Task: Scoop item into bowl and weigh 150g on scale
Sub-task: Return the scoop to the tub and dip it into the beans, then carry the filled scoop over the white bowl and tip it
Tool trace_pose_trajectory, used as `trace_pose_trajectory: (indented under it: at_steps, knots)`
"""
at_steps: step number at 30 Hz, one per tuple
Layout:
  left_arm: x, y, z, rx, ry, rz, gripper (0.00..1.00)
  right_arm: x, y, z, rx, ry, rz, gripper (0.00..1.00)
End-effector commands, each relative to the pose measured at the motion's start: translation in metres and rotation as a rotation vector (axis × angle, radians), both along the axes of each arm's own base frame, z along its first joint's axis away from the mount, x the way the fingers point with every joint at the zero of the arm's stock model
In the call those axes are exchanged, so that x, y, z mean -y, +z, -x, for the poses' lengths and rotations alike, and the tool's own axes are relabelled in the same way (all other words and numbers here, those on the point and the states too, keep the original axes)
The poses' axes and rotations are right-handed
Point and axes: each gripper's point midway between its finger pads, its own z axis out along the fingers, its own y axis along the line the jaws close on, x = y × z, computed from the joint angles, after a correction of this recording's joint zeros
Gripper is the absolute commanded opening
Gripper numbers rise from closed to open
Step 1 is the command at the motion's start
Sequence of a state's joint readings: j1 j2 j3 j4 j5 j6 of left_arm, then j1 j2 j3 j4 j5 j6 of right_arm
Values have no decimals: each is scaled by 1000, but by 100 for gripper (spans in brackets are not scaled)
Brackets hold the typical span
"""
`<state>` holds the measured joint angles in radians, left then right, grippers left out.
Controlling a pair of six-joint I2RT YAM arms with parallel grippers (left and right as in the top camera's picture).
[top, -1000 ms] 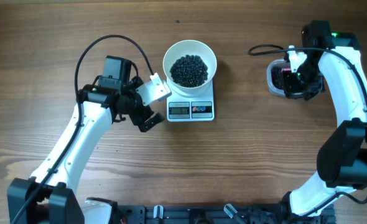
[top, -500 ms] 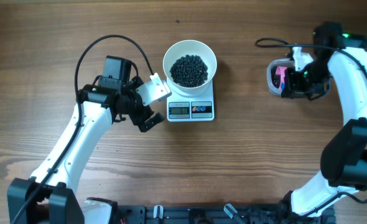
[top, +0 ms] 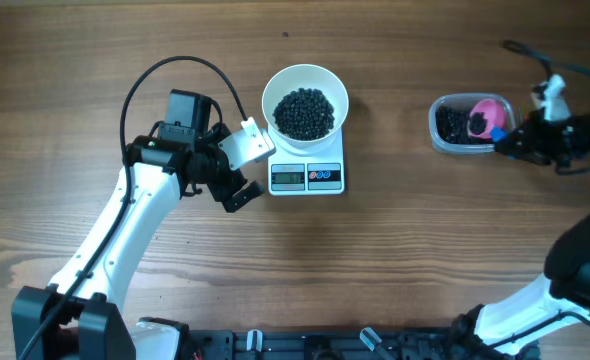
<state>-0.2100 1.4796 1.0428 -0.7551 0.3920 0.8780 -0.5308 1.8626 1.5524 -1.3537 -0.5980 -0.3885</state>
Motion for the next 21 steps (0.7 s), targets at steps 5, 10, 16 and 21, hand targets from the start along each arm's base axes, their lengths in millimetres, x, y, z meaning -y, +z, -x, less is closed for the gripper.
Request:
trace_pose_trajectory:
  at_steps: [5, 10, 16, 21]
  knots:
    - [3, 1, -1, 0, -15, 18, 100, -29, 34, -3, 198, 77, -274, 4]
    - [3, 1, -1, 0, -15, 18, 100, -70, 49, -13, 234, 146, -371, 4]
    - [3, 1, -1, 0, -15, 18, 100, -145, 56, -34, 212, 275, -387, 4]
    - [3, 1, -1, 0, -15, 18, 100, -202, 68, -60, 228, 358, -250, 4]
